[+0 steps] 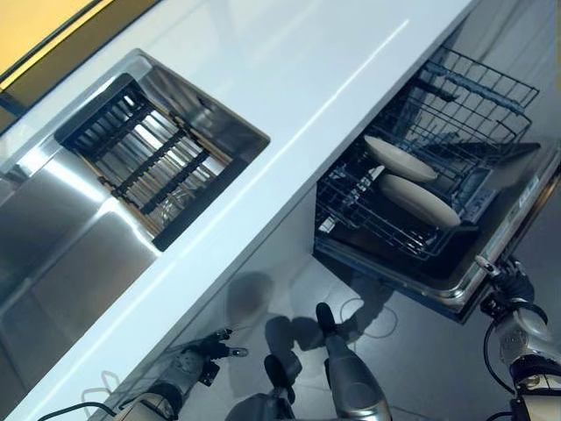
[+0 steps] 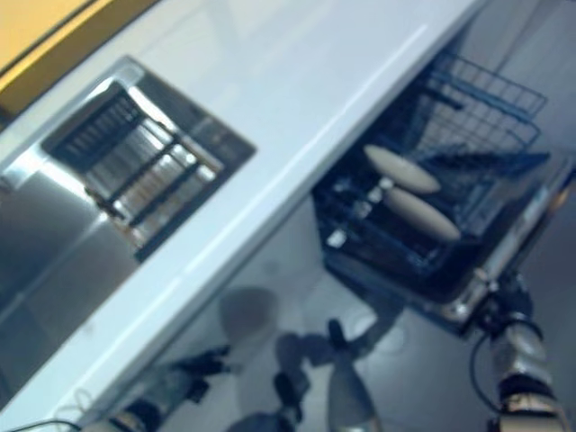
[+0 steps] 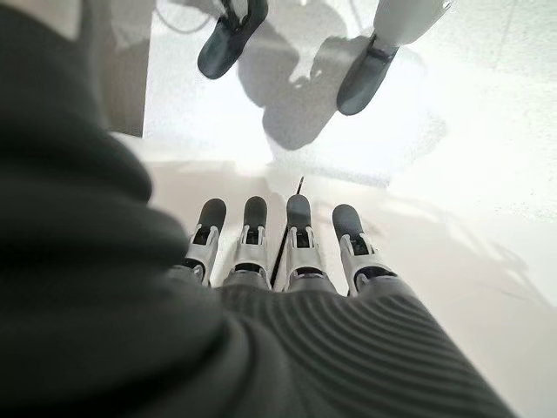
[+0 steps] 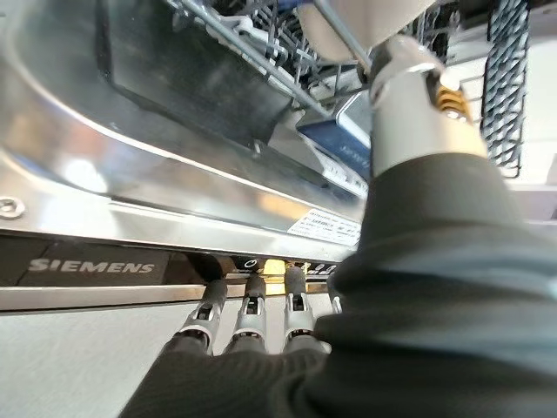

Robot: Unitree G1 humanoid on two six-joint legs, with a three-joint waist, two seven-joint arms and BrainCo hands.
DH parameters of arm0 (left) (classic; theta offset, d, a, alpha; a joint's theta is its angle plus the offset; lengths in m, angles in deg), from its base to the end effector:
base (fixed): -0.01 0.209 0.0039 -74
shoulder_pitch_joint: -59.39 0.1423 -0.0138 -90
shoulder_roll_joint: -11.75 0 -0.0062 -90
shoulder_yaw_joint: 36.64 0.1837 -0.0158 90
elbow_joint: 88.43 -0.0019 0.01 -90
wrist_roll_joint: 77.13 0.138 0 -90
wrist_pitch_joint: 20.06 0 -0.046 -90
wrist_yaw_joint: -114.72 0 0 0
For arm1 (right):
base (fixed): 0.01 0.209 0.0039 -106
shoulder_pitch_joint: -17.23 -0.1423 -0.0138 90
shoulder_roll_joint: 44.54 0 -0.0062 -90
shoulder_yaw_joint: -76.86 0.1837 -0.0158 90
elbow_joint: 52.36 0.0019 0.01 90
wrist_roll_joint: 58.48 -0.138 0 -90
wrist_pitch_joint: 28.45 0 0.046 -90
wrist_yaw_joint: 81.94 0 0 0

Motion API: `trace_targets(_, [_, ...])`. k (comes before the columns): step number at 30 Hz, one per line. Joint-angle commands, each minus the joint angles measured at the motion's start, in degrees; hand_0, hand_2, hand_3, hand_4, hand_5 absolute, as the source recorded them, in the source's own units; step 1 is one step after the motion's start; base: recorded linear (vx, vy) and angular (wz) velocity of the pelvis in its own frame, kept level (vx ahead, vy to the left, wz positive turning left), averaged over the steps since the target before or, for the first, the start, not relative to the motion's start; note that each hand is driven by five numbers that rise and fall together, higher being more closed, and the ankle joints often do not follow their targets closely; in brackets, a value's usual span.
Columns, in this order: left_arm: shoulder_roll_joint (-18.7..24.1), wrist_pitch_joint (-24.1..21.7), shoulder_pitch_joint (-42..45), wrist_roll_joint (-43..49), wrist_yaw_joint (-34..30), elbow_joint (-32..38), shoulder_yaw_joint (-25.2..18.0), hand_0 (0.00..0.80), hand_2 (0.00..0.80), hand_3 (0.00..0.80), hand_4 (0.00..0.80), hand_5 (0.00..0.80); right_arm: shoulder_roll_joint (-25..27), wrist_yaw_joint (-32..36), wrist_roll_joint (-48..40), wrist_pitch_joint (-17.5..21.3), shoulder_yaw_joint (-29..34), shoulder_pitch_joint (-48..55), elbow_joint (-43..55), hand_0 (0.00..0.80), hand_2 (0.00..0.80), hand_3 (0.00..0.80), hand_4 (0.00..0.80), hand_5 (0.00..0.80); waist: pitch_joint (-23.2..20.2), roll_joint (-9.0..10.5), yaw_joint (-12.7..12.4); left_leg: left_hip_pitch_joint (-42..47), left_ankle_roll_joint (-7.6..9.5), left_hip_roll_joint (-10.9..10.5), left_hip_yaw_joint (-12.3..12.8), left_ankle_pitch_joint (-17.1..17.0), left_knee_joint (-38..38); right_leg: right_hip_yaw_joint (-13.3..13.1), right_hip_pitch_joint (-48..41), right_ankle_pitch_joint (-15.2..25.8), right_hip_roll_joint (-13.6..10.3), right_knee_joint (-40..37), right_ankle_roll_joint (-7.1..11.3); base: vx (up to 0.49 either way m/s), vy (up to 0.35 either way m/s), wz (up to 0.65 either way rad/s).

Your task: Take plates into dishwasher

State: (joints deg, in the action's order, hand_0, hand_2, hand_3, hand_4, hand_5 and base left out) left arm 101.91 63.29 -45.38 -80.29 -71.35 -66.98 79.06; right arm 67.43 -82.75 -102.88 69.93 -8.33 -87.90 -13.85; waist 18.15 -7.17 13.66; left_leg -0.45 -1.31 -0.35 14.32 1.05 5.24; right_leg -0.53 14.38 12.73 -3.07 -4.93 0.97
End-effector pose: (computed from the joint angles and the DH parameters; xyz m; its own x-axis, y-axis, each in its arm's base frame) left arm 0.1677 0.2064 -0.0852 0.5944 -0.0747 -0.8007 0.4440 0.8607 0.2493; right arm 0.2059 -0.3503 0.0305 0.8111 -0.5191 -0.2696 0.5554 0.8280 0.0766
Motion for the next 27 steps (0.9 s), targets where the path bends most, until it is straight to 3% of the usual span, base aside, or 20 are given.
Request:
trace_targets(1, [1.7,0.8,-3.6,-0.7,1.2,0.0,-0.2,0.0,0.0,0.0,0.0,0.0,-10.7,9.2,2.1,1.0,-11.0,-13.5,16.2,0.0,0.0,0.0,0.0,0.0,-0.3,2.76,-4.1,-4.4,1.92,-2.5,-3.5,-2.1,-1.3,0.5,-2.2,-6.3,0.9,4.1,2.22,0.0,-0.024,-0.12])
trace_targets(13, [1.9,2.8,-3.0,0.0,1.5,1.2,-1.0,0.0,0.0,0.0,0.0,0.0,-11.8,12.2,3.5,-0.7,-12.7,-14.6,30.1,0.0,0.0,0.0,0.0,0.0,-1.6,5.14,-4.8,-3.7,1.81,-1.9,-3.7,-2.3,-0.9,1.0,-3.6,-5.9,1.2,3.0,2.36,0.014,-0.016,-0.1])
trace_targets(27, [1.0,3.6,-1.7,0.1,2.0,0.6,-1.2,0.0,0.0,0.0,0.0,0.0,-12.5,14.4,6.7,-3.5,-15.2,-15.8,35.6,0.0,0.0,0.0,0.0,0.0,-4.0,7.52,-6.3,-2.5,2.0,-1.3,-4.6,-1.9,-1.6,1.2,-6.1,-6.1,1.5,2.2,2.04,0.044,-0.005,0.3])
